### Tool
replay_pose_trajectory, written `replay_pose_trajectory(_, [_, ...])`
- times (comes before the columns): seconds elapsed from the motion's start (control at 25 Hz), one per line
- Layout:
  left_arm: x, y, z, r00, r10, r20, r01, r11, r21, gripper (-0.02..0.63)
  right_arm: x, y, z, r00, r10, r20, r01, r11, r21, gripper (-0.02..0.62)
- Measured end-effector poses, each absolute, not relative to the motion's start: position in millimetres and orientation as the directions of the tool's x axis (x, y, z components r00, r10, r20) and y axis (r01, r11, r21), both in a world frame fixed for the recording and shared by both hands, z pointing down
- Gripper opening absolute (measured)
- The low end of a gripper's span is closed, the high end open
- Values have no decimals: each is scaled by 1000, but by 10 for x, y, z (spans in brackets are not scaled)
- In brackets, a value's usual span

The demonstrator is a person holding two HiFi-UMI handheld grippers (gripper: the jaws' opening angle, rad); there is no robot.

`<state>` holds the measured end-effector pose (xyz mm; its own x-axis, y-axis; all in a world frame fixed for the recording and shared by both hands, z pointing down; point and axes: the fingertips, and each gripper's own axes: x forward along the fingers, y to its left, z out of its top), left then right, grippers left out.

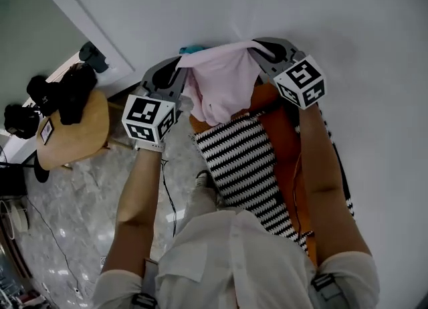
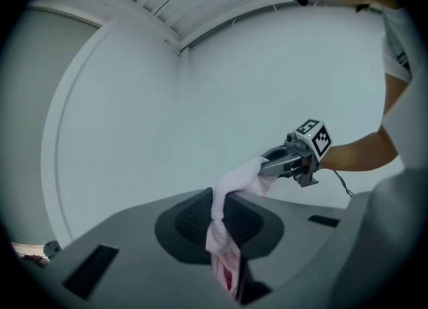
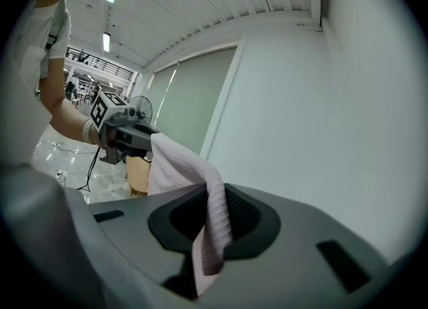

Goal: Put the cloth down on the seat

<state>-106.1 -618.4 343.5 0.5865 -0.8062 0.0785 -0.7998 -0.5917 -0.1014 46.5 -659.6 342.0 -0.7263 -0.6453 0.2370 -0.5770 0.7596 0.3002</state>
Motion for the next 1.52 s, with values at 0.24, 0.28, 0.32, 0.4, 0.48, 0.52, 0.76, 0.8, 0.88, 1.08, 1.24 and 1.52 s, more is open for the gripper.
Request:
replay_pose_trajectory(0.24, [-901,-7153,3386,568,-821,56,-815,-570,-105,44,668,-7485,3313,-665,-727,171,-670,682,293,57])
replay_pose_trajectory(0.28, [-879,-7235,3429,563,-825,56,-819,-566,-99,44,692,-7565,3358,-658,-736,163,-682,673,285,57])
replay_pose_trajectory(0.32, [-851,-7294,3507,558,-828,63,-822,-561,-97,44,719,-7622,3441,-652,-741,160,-693,668,273,57])
replay_pose_trajectory(0.4, [-778,-7329,3792,551,-829,98,-823,-559,-96,44,793,-7652,3741,-647,-741,180,-703,671,237,57])
replay_pose_trajectory(0.48, [-690,-7253,4230,554,-816,163,-817,-571,-80,46,887,-7565,4195,-645,-724,244,-700,688,192,57])
replay_pose_trajectory(0.52, [-647,-7177,4476,558,-804,203,-812,-580,-67,44,930,-7486,4446,-644,-709,287,-693,700,172,57])
replay_pose_trajectory(0.76, [-460,-6339,5652,590,-702,399,-785,-615,78,44,1106,-6621,5638,-670,-566,481,-640,769,13,57])
replay_pose_trajectory(0.8, [-420,-6177,5755,598,-689,411,-781,-616,103,44,1143,-6454,5757,-676,-547,494,-635,773,-12,57])
replay_pose_trajectory(0.88, [-346,-5871,5910,611,-667,427,-774,-616,144,45,1215,-6137,5935,-686,-521,508,-630,774,-57,57])
replay_pose_trajectory(1.08, [-225,-5243,6221,625,-615,481,-760,-622,191,48,1344,-5486,6315,-689,-448,569,-603,790,-108,57])
replay_pose_trajectory(1.24, [-136,-4912,6461,630,-567,531,-744,-637,202,49,1424,-5188,6560,-669,-395,630,-568,818,-90,60])
replay_pose_trajectory(1.52, [-58,-4738,6724,644,-506,574,-718,-658,227,57,1502,-4992,6819,-642,-359,678,-563,821,-99,64])
